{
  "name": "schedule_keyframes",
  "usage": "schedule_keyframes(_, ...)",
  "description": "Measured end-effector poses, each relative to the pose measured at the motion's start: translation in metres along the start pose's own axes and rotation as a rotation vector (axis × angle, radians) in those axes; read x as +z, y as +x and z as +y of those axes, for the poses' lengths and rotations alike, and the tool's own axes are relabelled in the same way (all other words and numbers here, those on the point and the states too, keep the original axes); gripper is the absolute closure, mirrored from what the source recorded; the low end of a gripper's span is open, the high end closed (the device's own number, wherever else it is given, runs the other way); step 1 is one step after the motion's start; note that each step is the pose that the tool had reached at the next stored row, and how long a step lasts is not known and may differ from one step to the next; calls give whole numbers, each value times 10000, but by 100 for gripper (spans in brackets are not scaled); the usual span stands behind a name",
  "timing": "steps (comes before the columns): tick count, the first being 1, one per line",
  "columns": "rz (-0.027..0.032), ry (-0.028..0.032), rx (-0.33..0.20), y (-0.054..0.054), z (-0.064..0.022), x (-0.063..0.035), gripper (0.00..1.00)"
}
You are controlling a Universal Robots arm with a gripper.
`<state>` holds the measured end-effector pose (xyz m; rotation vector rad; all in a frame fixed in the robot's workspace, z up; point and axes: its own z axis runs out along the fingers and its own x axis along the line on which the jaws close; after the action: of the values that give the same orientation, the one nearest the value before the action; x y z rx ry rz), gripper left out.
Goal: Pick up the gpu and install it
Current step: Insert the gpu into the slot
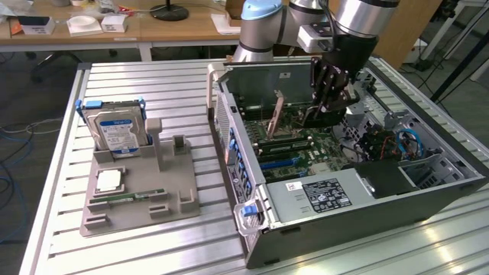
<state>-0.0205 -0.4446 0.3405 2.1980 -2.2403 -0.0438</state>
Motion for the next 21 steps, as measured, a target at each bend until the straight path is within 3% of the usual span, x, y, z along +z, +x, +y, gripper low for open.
schedule_keyframes(21, -2, 83, -2, 5, 112, 157, 74)
